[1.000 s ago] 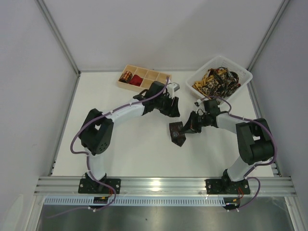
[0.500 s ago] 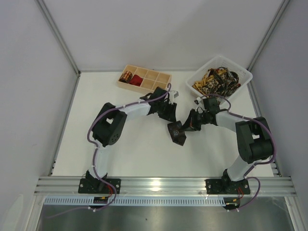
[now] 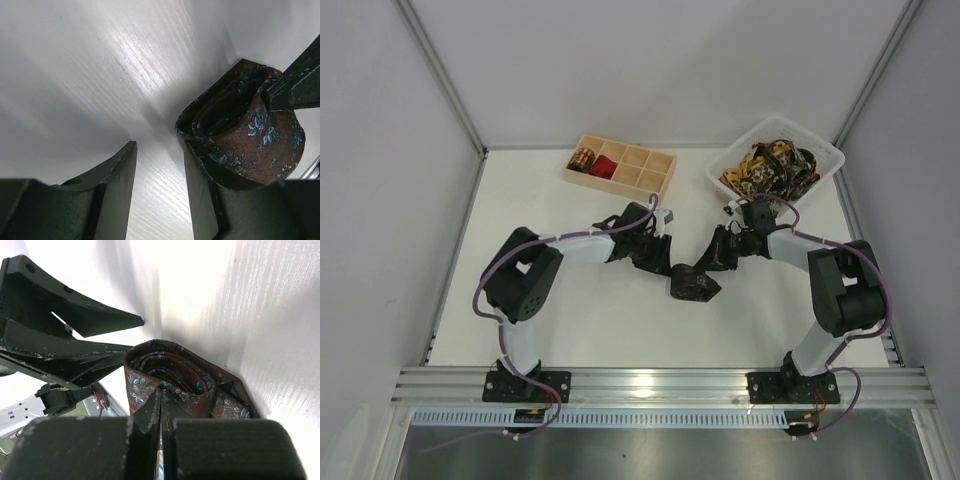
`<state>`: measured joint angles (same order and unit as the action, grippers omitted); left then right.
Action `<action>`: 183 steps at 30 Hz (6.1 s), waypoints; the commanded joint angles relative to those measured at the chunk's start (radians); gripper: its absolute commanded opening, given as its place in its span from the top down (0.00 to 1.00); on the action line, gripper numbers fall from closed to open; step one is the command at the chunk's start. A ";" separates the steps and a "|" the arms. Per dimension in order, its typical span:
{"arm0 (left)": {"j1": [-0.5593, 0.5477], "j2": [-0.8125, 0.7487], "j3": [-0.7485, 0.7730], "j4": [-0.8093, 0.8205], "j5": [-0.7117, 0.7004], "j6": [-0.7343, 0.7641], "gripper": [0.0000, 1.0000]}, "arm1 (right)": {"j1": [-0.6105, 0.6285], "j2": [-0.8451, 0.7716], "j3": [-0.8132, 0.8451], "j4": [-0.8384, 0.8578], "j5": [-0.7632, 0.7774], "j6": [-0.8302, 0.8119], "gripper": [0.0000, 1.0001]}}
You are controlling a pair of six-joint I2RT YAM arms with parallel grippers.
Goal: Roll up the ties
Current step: Roll the tie
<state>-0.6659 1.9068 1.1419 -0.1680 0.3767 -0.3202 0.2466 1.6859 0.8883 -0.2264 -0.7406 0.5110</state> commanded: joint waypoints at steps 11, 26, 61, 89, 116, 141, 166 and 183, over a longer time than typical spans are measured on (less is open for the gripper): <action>0.002 -0.236 0.012 -0.070 -0.285 -0.034 0.46 | 0.003 -0.061 -0.003 -0.010 0.017 -0.025 0.99; -0.109 -0.195 -0.033 0.157 0.099 -0.106 0.70 | 0.005 -0.126 -0.031 -0.037 0.032 -0.028 0.99; -0.103 -0.345 -0.143 0.065 -0.076 -0.069 0.42 | 0.076 -0.143 -0.124 0.055 0.024 0.032 0.99; 0.043 -0.121 -0.216 0.357 0.171 -0.099 0.23 | 0.048 -0.058 -0.061 0.062 0.023 0.008 0.99; 0.048 -0.207 -0.350 0.450 0.061 -0.417 0.15 | 0.046 -0.003 0.029 0.047 0.015 0.021 0.99; -0.054 -0.242 -0.540 0.841 -0.111 -0.585 0.05 | 0.059 0.028 0.066 0.048 0.017 0.038 0.99; -0.081 -0.207 -0.597 0.972 -0.200 -0.629 0.01 | -0.026 0.060 0.152 -0.051 0.084 -0.011 0.99; -0.104 -0.195 -0.576 0.920 -0.254 -0.623 0.01 | -0.004 0.133 0.058 0.082 0.063 0.046 1.00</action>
<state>-0.7620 1.7206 0.5438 0.7517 0.1577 -0.9443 0.2264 1.8103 0.9657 -0.1886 -0.6777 0.5468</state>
